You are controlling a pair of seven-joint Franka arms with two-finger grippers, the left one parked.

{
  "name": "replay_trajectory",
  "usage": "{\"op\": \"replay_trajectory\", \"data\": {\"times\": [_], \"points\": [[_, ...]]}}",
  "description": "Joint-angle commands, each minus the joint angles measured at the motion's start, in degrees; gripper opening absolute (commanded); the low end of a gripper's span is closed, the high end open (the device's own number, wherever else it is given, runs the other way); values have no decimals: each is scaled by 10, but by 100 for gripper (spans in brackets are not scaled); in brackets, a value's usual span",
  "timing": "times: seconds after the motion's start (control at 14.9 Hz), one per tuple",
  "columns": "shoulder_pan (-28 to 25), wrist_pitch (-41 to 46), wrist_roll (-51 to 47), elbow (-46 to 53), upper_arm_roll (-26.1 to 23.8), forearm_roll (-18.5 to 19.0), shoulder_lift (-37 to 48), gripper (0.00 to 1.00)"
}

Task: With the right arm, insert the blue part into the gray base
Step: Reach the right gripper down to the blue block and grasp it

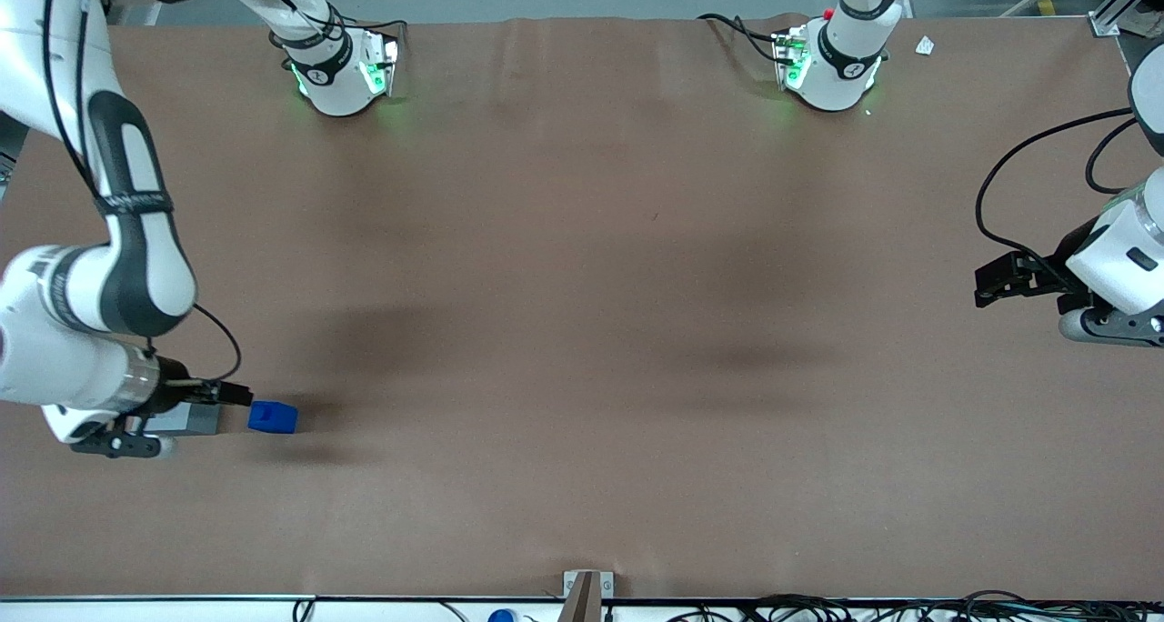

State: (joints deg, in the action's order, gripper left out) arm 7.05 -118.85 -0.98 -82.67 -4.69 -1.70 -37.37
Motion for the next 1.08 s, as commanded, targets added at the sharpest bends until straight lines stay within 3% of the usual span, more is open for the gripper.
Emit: {"op": "replay_trajectory", "data": {"times": [0.0,0.34,0.47,0.81,1.01], "points": [[-8,-37,-17,10,-1,0,-29,100],[-5,-91,-30,9,2,36,-66,100],[-7,-97,-31,9,2,36,-72,93],[-5,-94,-39,9,1,35,-75,32],[1,-78,-37,12,0,27,-69,12]]}}
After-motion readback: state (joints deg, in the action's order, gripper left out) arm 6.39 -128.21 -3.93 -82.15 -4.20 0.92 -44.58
